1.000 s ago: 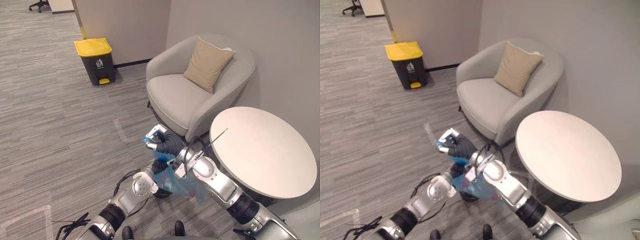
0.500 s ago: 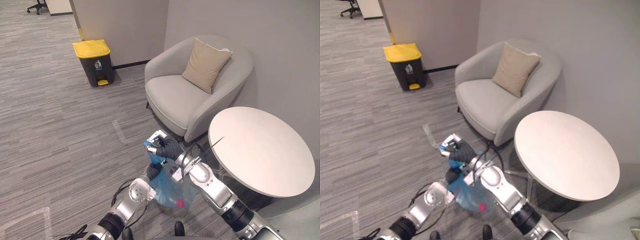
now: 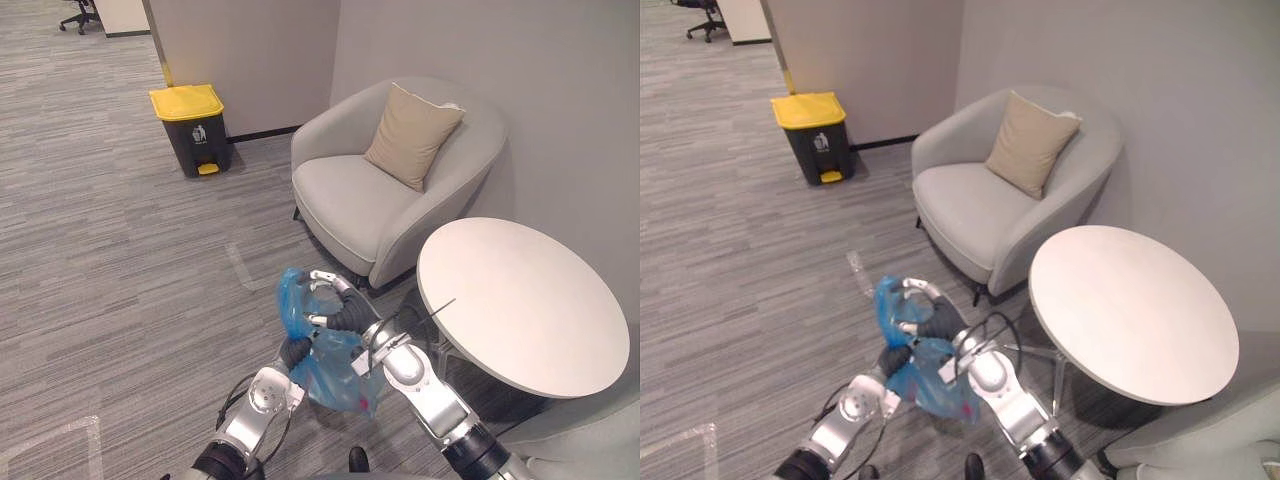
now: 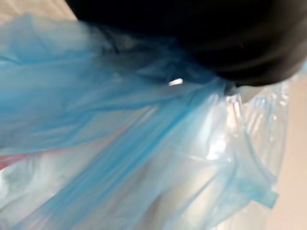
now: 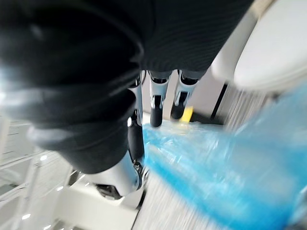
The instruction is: Gather rubbish on tea table into small bin, then transfer packed bag to large trash can.
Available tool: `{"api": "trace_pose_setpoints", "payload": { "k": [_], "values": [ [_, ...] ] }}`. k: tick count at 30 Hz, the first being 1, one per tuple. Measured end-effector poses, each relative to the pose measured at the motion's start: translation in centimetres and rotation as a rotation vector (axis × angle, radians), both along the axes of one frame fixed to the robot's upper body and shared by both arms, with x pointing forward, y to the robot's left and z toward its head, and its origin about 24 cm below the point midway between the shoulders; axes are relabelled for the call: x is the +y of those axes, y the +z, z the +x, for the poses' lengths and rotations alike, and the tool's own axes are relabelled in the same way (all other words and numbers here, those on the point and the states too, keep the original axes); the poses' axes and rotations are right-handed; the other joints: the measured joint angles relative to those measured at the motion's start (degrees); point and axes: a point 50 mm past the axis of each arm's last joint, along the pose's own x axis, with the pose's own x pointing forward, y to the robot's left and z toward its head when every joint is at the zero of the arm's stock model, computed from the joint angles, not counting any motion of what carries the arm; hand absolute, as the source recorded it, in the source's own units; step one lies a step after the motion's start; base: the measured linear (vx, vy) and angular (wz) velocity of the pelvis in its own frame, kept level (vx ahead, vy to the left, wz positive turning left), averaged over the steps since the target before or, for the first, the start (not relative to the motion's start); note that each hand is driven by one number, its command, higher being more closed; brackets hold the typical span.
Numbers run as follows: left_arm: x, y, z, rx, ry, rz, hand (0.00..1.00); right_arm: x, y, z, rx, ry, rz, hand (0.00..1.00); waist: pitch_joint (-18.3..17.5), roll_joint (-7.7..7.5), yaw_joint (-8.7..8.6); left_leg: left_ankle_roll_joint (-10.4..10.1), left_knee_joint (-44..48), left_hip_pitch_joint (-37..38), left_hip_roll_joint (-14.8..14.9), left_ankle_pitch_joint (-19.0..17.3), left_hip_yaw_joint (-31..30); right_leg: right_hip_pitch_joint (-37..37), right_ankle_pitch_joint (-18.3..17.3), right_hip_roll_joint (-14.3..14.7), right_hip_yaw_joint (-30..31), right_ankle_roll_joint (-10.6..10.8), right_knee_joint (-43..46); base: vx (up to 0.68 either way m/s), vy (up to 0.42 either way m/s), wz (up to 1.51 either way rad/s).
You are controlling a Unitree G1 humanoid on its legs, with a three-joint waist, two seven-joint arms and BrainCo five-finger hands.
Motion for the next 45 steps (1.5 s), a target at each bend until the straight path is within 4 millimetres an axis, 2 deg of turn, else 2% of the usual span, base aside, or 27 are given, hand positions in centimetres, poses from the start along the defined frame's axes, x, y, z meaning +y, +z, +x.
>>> {"api": "trace_pose_setpoints", "payload": {
  "k": [5, 8, 10, 12, 13, 14, 15, 17, 18, 20, 21, 23, 27, 31, 33, 34, 35, 37, 38, 39, 40, 41, 42, 43, 44, 45],
  "values": [
    [1.7, -0.4, -0.5, 0.019, 0.099, -0.015, 1.0, -3.4, 0.1, -0.7, -0.08, -0.148, -0.094, 0.0, 0.0, -0.01, 0.01, 0.0, 0.0, 0.0, 0.0, 0.0, 0.0, 0.0, -0.1, 0.0, 0.0, 0.0, -0.1, 0.0, 0.0, 0.0],
    [2.5, -0.9, -1.1, 0.042, 0.148, -0.027, 1.0, -5.0, -0.7, -1.5, -0.058, -0.232, -0.098, 0.0, 0.0, 0.0, -0.13, 0.0, 0.0, 0.0, 0.0, 0.0, 0.0, 0.0, -0.1, 0.0, 0.0, 0.1, -0.1, 0.0, 0.0, 0.0],
    [3.8, -1.3, -1.8, 0.065, 0.208, -0.03, 1.0, -5.9, -2.0, -1.8, -0.009, -0.303, -0.092, 0.0, 0.0, 0.1, -0.35, 0.0, 0.0, 0.0, -0.1, 0.0, 0.0, 0.0, -0.1, 0.0, -0.3, 0.1, -0.3, 0.0, 0.0, 0.0],
    [4.9, -1.8, -2.5, 0.091, 0.271, -0.042, 1.0, -7.0, -4.5, -2.1, 0.106, -0.394, -0.08, 0.0, 0.1, 0.23, -0.37, -0.1, 0.0, 0.0, -0.1, -0.1, -0.3, 0.1, -0.1, -0.1, -0.6, 0.0, -0.4, 0.0, 0.0, 0.04],
    [5.1, -1.9, -2.7, 0.097, 0.284, -0.046, 1.0, -7.2, -5.1, -2.3, 0.132, -0.409, -0.079, 0.0, 0.1, 0.3, -0.35, -0.2, 0.0, 0.0, -0.2, -0.1, -0.3, 0.1, -0.1, -0.1, -0.7, 0.0, -0.4, 0.0, 0.001, 0.06],
    [5.6, -2.3, -3.1, 0.119, 0.31, -0.049, 1.0, -7.7, -6.7, -2.7, 0.205, -0.439, -0.088, 0.0, 0.2, 0.55, -0.3, -0.3, 0.0, 0.0, -0.2, -0.3, -0.5, 0.2, -0.1, -0.2, -0.9, 0.0, -0.5, 0.0, 0.001, 0.05],
    [5.8, -2.5, -3.2, 0.128, 0.321, -0.048, 1.0, -7.9, -7.3, -2.9, 0.236, -0.451, -0.086, 0.0, 0.3, 0.66, -0.31, -0.4, 0.0, 0.0, -0.3, -0.3, -0.6, 0.3, -0.1, -0.2, -1.0, 0.0, -0.5, -0.01, 0.002, 0.07],
    [6.8, -3.4, -4.3, 0.188, 0.382, -0.052, 1.0, -9.1, -11.1, -4.2, 0.435, -0.535, -0.065, 0.0, 0.6, 1.45, -0.34, -0.6, 0.0, 0.0, -0.5, -0.5, -1.3, 1.1, -0.1, -0.5, -1.8, 0.1, -1.3, 0.0, 0.0, 0.14],
    [7.0, -3.6, -4.5, 0.196, 0.393, -0.056, 1.0, -9.3, -11.7, -4.5, 0.468, -0.551, -0.061, 0.0, 0.6, 1.54, -0.33, -0.6, 0.0, 0.0, -0.5, -0.5, -1.4, 1.2, -0.1, -0.5, -1.9, 0.1, -1.3, 0.01, -0.001, 0.14],
    [7.8, -4.4, -5.7, 0.245, 0.457, -0.073, 1.0, -10.6, -14.9, -6.4, 0.653, -0.632, -0.058, 0.0, 0.9, 2.17, -0.02, -0.6, 0.0, 0.1, -0.5, -0.5, -1.7, 1.5, -0.1, -0.5, -2.2, 0.0, -1.4, 0.01, -0.002, 0.08],
    [7.9, -4.6, -5.9, 0.254, 0.464, -0.072, 1.0, -10.8, -15.4, -6.8, 0.68, -0.641, -0.06, 0.0, 0.9, 2.25, 0.07, -0.6, 0.0, 0.1, -0.5, -0.5, -1.7, 1.6, -0.1, -0.5, -2.2, 0.0, -1.4, 0.02, -0.004, 0.04],
    [8.5, -5.5, -7.3, 0.313, 0.51, -0.072, 1.0, -11.6, -17.7, -8.9, 0.824, -0.692, -0.075, 0.0, 1.2, 2.73, 0.68, -0.5, 0.0, 1.0, -0.5, -0.6, -1.6, 2.4, -0.3, -0.5, -2.2, 0.0, -1.5, 0.0, 0.0, 0.0],
    [9.0, -6.8, -9.2, 0.399, 0.55, -0.076, 1.0, -12.5, -19.9, -11.3, 0.987, -0.763, -0.081, 0.0, 1.8, 3.29, 1.12, -0.3, 0.0, 1.4, -0.5, -0.7, -1.7, 2.8, -0.6, -0.5, -2.3, 0.0, -1.4, 0.0, -0.001, 0.01],
    [9.5, -7.4, -10.3, 0.442, 0.595, -0.079, 1.0, -12.7, -20.3, -11.6, 1.032, -0.79, -0.07, 0.0, 4.0, 3.48, 1.31, -0.2, 0.0, 2.0, -0.6, -0.7, -1.6, 2.3, -1.3, -0.5, -1.9, 0.1, 0.6, -0.01, 0.002, -0.03],
    [10.0, -7.3, -10.3, 0.437, 0.619, -0.085, 1.0, -12.6, -20.1, -10.5, 1.013, -0.796, -0.064, 0.0, 6.6, 3.01, 1.51, 0.0, 1.7, 0.7, -0.9, -1.6, -1.9, -1.4, -5.0, -0.8, -1.6, 0.2, 8.6, -0.05, 0.007, 0.04],
    [10.1, -7.3, -10.2, 0.433, 0.624, -0.086, 1.0, -12.5, -20.0, -10.4, 1.012, -0.796, -0.063, 0.0, 6.9, 2.77, 1.52, 0.1, 2.5, 0.1, -1.0, -1.9, -2.1, -2.2, -5.7, -1.0, -1.6, 0.1, 10.0, -0.05, 0.002, 0.29],
    [10.2, -7.1, -9.7, 0.42, 0.633, -0.096, 1.0, -12.5, -20.1, -10.4, 1.02, -0.799, -0.065, 0.0, 7.9, 1.86, 1.66, 0.7, 7.1, -2.9, -1.6, -3.8, -3.3, -4.7, -8.0, -2.0, -1.8, 0.6, 15.1, -0.04, 0.004, 0.39],
    [10.0, -7.1, -9.6, 0.415, 0.634, -0.104, 1.0, -12.5, -20.2, -10.7, 1.028, -0.809, -0.061, 0.0, 7.9, 2.03, 1.82, 1.7, 10.5, -5.2, -1.6, -4.8, -4.8, -4.7, -8.6, -2.4, -2.1, 1.5, 16.0, -0.04, 0.004, 0.5],
    [9.8, -6.9, -9.3, 0.4, 0.631, -0.108, 1.0, -12.3, -20.3, -10.8, 1.032, -0.809, -0.053, 0.0, 8.4, 2.37, 1.67, 1.7, 13.0, -7.2, -1.2, -5.2, -6.3, -5.8, -12.3, -2.1, -0.1, 2.3, 22.2, 0.0, -0.02, 0.68],
    [9.8, -6.7, -9.0, 0.39, 0.627, -0.108, 1.0, -12.1, -20.4, -11.1, 1.04, -0.809, -0.053, 0.0, 8.4, 2.37, 1.61, 1.6, 13.9, -7.6, -1.7, -5.2, -7.4, -6.3, -14.7, -1.7, 1.0, 2.2, 26.5, 0.02, -0.072, 1.11],
    [9.9, -6.4, -8.7, 0.37, 0.627, -0.106, 1.0, -11.6, -20.7, -11.5, 1.058, -0.796, -0.052, 0.0, 8.3, 1.39, 2.05, 1.4, 14.9, -8.1, -3.1, -5.2, -9.6, -5.7, -18.1, -1.8, 2.4, 1.7, 30.1, 0.02, -0.125, 0.86],
    [9.9, -6.4, -8.6, 0.364, 0.631, -0.107, 1.0, -11.4, -20.6, -11.3, 1.054, -0.792, -0.042, 0.0, 8.2, 0.74, 2.86, 1.2, 15.2, -8.5, -3.4, -5.2, -10.0, -5.1, -19.4, -1.9, 3.7, 1.4, 29.3, -0.05, -0.157, 0.74],
    [9.5, -6.4, -8.7, 0.366, 0.635, -0.122, 1.0, -11.4, -20.2, -10.3, 1.027, -0.788, -0.035, 0.0, 8.1, 1.65, 4.21, 0.7, 15.3, -10.1, -2.8, -4.8, -11.2, -4.4, -20.1, -0.9, 3.1, 0.1, 26.0, -0.07, -0.105, 0.31],
    [9.3, -6.4, -8.6, 0.366, 0.634, -0.13, 1.0, -11.5, -20.1, -9.8, 1.013, -0.788, -0.034, 0.0, 8.3, 2.25, 4.27, 0.7, 15.2, -10.6, -2.5, -4.4, -11.8, -4.4, -19.5, -0.4, 2.7, -0.3, 25.3, -0.16, -0.111, 0.45],
    [8.5, -6.5, -8.4, 0.364, 0.628, -0.154, 1.0, -11.5, -19.4, -8.3, 0.966, -0.785, -0.026, 0.0, 9.3, 4.15, 4.9, 0.1, 13.4, -12.3, -1.2, -2.2, -13.9, -5.7, -18.7, 1.0, 0.7, -1.4, 24.6, -0.18, -0.129, 0.55],
    [7.9, -6.5, -8.1, 0.364, 0.616, -0.167, 1.0, -11.5, -19.1, -7.9, 0.945, -0.787, -0.02, 0.0, 9.8, 5.02, 4.99, -0.3, 11.8, -13.1, -0.7, -0.3, -15.3, -6.5, -18.1, 1.8, -0.8, -1.6, 24.7, -0.21, -0.171, 0.6]
  ]
}}
